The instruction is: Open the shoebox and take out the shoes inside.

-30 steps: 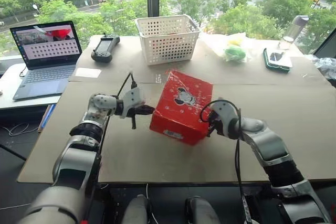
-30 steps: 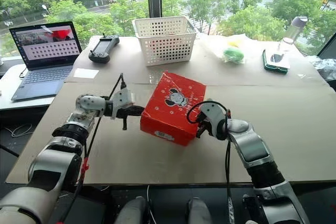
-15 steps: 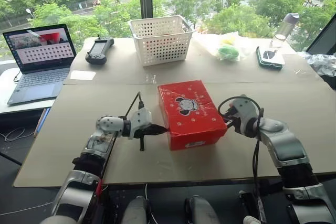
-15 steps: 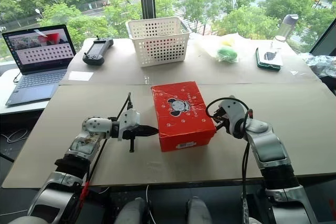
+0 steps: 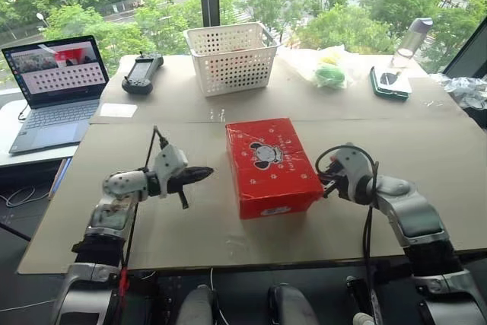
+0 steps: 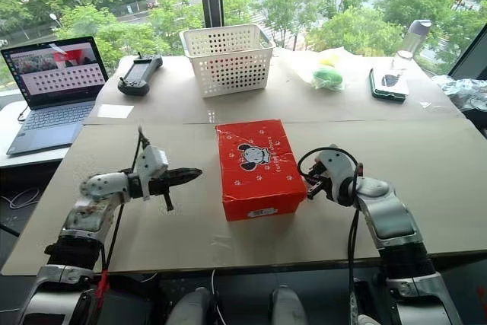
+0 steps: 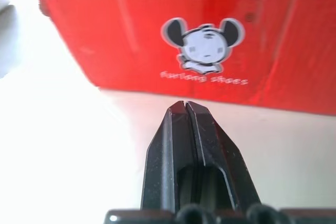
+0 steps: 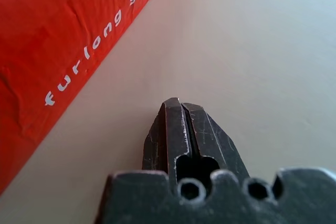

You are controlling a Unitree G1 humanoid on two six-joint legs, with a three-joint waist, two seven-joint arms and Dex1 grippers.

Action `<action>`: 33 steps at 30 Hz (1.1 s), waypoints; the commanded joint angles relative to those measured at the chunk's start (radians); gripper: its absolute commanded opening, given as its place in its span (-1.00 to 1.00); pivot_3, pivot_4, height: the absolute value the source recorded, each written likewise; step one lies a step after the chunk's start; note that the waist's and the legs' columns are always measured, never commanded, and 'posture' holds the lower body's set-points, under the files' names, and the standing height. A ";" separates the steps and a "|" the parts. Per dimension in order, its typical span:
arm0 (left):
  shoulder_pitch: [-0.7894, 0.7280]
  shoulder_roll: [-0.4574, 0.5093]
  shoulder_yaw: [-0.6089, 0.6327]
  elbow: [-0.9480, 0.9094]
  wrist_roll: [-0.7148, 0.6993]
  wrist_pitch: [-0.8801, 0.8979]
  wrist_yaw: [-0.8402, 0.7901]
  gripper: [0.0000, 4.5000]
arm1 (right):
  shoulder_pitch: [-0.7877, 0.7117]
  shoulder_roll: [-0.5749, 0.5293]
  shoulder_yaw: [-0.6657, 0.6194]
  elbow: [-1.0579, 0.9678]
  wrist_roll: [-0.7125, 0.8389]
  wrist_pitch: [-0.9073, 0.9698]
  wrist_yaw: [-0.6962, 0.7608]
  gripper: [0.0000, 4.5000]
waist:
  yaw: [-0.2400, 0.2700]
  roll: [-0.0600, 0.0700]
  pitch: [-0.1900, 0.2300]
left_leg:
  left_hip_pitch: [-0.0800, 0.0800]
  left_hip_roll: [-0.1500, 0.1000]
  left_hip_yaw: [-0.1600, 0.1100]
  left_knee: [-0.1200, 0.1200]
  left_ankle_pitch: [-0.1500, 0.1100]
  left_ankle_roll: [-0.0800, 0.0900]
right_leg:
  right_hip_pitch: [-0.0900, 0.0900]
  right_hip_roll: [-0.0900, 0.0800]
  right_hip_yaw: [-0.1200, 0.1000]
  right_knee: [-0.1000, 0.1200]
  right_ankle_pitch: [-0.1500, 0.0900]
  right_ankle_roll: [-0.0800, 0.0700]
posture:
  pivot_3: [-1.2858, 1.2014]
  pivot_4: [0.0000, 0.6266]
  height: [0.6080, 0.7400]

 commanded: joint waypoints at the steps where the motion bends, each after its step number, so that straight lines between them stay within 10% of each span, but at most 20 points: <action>1: 0.150 0.053 0.102 -0.310 -0.241 0.259 0.004 -0.99 | -0.007 -0.032 -0.012 0.025 0.007 -0.093 0.058 -1.00 | -0.001 0.000 0.000 | 0.000 0.000 0.000 0.000 0.000 0.000 | 0.000 0.000 0.000 0.000 0.000 0.000 | 0.03 -0.52 0.90; 13: 0.194 0.377 0.199 -0.373 -0.431 0.460 -0.199 -0.99 | -0.142 -0.034 0.014 0.222 0.018 -0.259 0.238 -1.00 | 0.005 0.003 0.003 | 0.005 0.000 0.000 -0.001 -0.004 -0.009 | 0.003 -0.001 0.000 -0.001 -0.004 -0.006 | 0.03 -0.52 0.90; 33: 0.062 0.421 0.179 -0.395 -0.460 0.512 -0.164 -0.99 | -0.286 -0.027 -0.070 0.189 0.204 -0.115 0.393 -1.00 | 0.002 0.003 0.004 | 0.003 0.000 0.004 -0.006 0.001 -0.002 | 0.000 0.000 0.000 -0.001 -0.006 -0.008 | 0.03 -0.52 0.90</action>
